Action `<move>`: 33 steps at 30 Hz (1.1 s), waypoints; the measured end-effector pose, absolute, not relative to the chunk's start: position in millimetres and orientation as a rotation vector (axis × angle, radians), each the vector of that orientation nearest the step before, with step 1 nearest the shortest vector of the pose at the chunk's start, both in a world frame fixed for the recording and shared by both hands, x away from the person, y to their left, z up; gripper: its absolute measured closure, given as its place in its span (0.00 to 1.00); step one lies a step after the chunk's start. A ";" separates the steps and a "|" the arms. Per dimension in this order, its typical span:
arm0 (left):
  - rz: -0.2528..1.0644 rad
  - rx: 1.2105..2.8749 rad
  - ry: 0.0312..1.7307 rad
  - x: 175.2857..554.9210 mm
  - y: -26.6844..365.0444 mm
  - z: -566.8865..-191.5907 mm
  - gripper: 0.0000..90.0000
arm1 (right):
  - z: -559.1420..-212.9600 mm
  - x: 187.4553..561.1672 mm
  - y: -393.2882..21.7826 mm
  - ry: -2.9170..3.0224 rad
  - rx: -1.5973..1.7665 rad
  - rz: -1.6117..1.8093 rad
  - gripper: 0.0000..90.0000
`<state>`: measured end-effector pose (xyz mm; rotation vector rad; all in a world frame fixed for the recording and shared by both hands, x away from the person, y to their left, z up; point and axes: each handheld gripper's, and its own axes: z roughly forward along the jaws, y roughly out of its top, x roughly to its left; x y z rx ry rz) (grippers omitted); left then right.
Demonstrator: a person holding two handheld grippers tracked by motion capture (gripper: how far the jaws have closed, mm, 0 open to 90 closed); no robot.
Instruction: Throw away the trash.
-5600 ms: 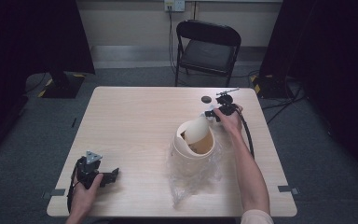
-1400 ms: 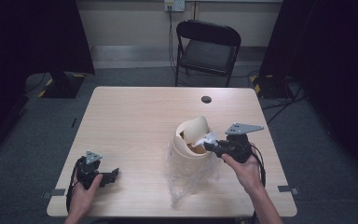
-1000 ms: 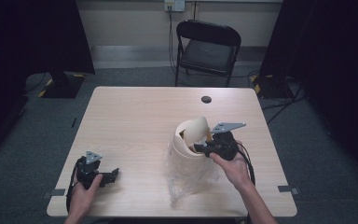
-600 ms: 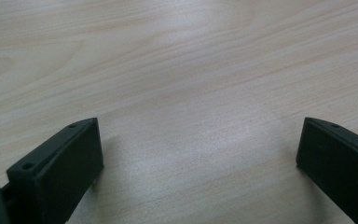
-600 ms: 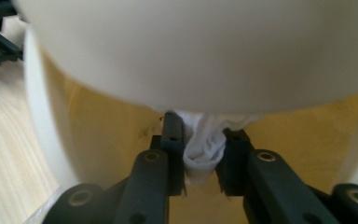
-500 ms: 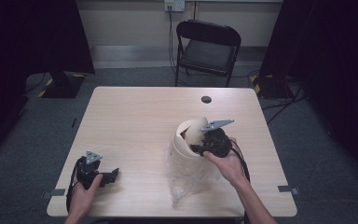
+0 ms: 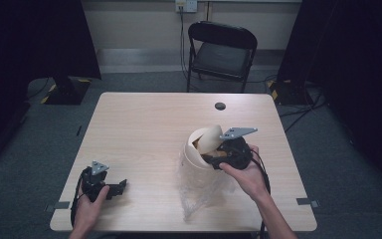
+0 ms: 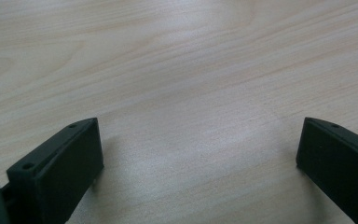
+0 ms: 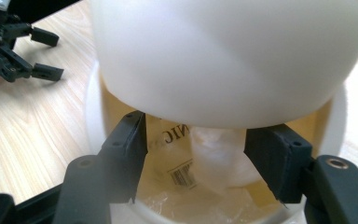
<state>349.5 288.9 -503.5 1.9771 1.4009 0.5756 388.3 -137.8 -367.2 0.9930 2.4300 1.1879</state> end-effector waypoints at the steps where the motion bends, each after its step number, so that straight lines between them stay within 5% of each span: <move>1: 0.576 1.977 1.401 349.5 288.9 -503.5 0.00 | -366.1 387.2 -138.2 2.425 0.994 1.189 0.43; 17: 0.576 1.978 1.401 349.4 288.9 -503.5 0.00 | -364.0 373.9 -171.4 2.311 1.018 1.328 0.54; 33: 0.579 1.980 1.399 349.5 289.1 -503.4 0.00 | -366.2 369.0 -224.7 2.164 1.169 1.348 0.39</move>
